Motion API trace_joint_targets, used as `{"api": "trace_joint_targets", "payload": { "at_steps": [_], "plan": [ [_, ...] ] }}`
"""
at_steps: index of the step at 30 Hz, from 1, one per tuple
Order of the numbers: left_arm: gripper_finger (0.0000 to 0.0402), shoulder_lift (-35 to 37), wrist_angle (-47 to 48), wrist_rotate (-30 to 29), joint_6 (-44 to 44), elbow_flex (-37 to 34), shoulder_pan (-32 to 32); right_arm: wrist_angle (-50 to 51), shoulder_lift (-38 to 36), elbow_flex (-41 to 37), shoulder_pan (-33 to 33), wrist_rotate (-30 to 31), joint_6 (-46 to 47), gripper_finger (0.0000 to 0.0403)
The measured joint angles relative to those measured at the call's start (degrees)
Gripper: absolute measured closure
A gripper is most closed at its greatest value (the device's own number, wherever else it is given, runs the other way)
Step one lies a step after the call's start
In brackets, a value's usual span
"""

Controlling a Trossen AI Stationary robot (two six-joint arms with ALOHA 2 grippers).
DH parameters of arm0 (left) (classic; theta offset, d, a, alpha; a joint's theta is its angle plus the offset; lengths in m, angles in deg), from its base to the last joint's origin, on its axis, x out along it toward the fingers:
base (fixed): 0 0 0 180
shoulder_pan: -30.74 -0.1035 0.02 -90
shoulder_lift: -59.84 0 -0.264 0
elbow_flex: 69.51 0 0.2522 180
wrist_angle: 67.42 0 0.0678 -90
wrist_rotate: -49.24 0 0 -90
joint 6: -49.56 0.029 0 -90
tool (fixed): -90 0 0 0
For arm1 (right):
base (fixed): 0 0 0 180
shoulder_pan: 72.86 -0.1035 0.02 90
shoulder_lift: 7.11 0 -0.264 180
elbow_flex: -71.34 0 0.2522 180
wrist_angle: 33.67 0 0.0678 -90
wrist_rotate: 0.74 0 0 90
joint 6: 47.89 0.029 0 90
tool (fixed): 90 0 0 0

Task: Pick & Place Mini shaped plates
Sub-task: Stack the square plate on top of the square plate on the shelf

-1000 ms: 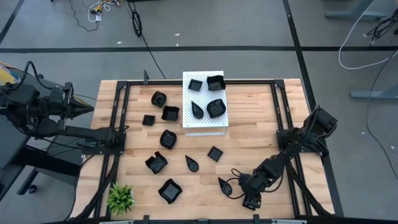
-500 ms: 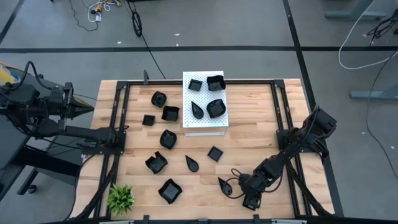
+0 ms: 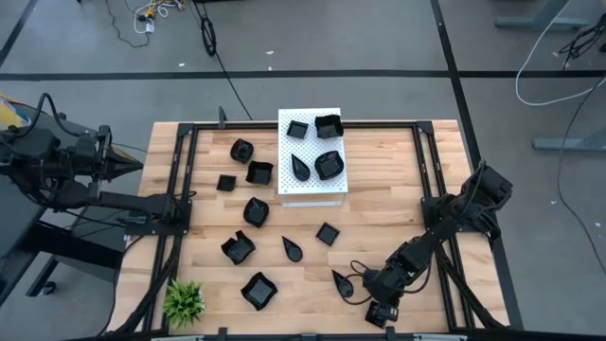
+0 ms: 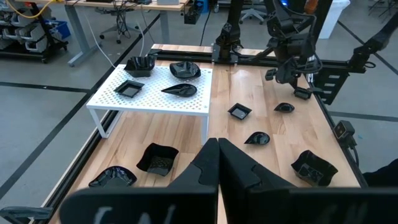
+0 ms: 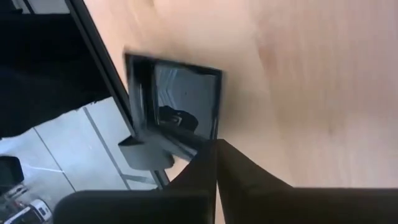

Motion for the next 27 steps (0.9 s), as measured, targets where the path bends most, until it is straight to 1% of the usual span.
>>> {"api": "trace_joint_targets", "payload": {
  "at_steps": [4,11,19,23,27],
  "plan": [
    [0.0399,0.0,0.01,-0.01,0.0,-0.02,0.0,0.02,-0.04,0.0,0.4,0.19,-0.02,0.0396],
    [0.0399,0.0,0.01,-0.01,0.0,-0.01,0.0,0.5,-0.25,0.12,0.47,0.38,-0.84,0.036],
    [0.0399,0.01,0.01,-0.01,-0.01,0.01,0.0,6.77,-0.39,4.83,0.47,5.61,-6.47,0.029],
    [0.0399,0.0,0.01,-0.01,0.0,0.0,0.0,7.28,-0.39,4.94,0.47,6.4,-6.57,0.0256],
    [0.0399,0.0,-0.01,0.01,0.0,-0.02,0.0,7.64,-0.39,4.94,0.47,8.46,-6.73,0.023]
  ]
}}
